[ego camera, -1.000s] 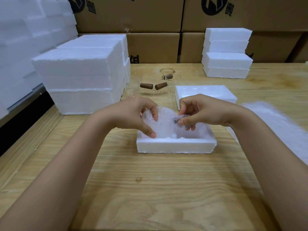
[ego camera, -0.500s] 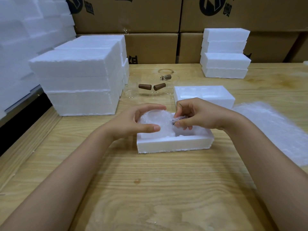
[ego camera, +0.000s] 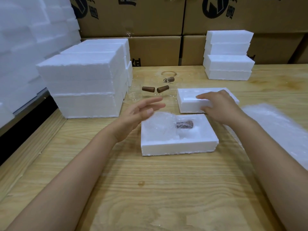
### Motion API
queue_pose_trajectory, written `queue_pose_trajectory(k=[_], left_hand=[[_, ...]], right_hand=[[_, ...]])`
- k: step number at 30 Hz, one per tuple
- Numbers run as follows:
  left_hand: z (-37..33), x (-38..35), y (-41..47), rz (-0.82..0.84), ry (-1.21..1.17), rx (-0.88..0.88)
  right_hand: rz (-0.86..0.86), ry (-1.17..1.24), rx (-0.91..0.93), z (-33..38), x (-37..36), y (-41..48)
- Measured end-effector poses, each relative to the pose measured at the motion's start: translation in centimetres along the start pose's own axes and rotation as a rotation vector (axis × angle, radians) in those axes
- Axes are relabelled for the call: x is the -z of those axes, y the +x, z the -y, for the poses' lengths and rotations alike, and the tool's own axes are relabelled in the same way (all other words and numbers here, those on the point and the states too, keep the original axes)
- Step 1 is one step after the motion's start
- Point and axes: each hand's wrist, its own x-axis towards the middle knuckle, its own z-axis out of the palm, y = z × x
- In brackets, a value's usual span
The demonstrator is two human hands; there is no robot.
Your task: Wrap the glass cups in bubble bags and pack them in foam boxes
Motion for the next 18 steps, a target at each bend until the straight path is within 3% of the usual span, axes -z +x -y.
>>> queue_pose_trajectory(k=[5, 7, 10, 13, 16, 18], left_hand=[[0.4, 0.2, 0.5, -0.215, -0.110, 0.037], [0.5, 0.0, 0.7, -0.290, -0.123, 0.029], [0.3, 0.0, 1.0, -0.403, -0.197, 0.011], [0.2, 0.3, 1.2, -0.483, -0.248, 0.017], [0.2, 0.5, 1.1, -0.539, -0.310, 0.060], [0.2, 0.5, 1.0, -0.532, -0.363, 0.097]], right_hand=[[-0.046, -0.213, 0.081, -0.1, -0.8, 0.2], [-0.084, -0.187, 0.095, 0.2, -0.4, -0.1], [-0.278, -0.018, 0.179, 1.2, 1.0, -0.8], [-0.434, 0.420, 0.225, 2.9, 2.6, -1.8], [-0.354, 1.126, 0.270, 5.1, 3.2, -3.1], [-0.250, 1.440, 0.292, 5.9, 2.5, -3.6]])
